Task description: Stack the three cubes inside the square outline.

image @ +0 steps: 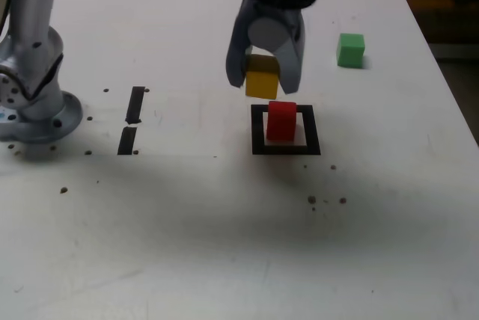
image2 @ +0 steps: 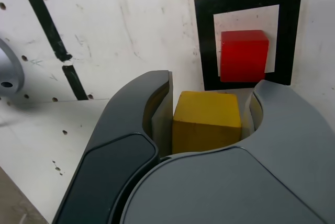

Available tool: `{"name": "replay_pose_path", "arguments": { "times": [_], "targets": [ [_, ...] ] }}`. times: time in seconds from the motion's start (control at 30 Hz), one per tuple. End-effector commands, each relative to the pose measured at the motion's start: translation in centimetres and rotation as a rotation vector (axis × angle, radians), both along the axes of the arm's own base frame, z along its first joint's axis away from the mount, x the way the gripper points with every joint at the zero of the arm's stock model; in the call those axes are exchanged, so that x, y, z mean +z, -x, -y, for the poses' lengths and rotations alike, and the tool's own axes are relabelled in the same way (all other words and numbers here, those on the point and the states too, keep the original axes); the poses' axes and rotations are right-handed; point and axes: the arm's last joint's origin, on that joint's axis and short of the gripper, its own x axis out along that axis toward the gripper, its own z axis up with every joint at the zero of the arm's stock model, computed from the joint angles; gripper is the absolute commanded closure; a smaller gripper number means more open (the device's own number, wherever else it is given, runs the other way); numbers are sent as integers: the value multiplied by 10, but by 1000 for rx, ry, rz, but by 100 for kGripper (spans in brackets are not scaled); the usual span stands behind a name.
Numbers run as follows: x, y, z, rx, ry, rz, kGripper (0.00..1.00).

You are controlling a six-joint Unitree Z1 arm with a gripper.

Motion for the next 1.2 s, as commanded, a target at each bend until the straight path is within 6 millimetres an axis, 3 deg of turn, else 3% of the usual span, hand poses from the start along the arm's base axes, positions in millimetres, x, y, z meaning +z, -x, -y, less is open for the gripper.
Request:
{"name": "replay_pose_path", "arguments": {
  "times": [0.0, 0.63, 1.17],
  "targets": [
    [-1, -1, 3, -2, 1, 7, 72],
    [-36, -12, -1, 49, -48, 45, 72],
    [-41, -15, -4, 73, -69, 43, 72]
  ]
}}
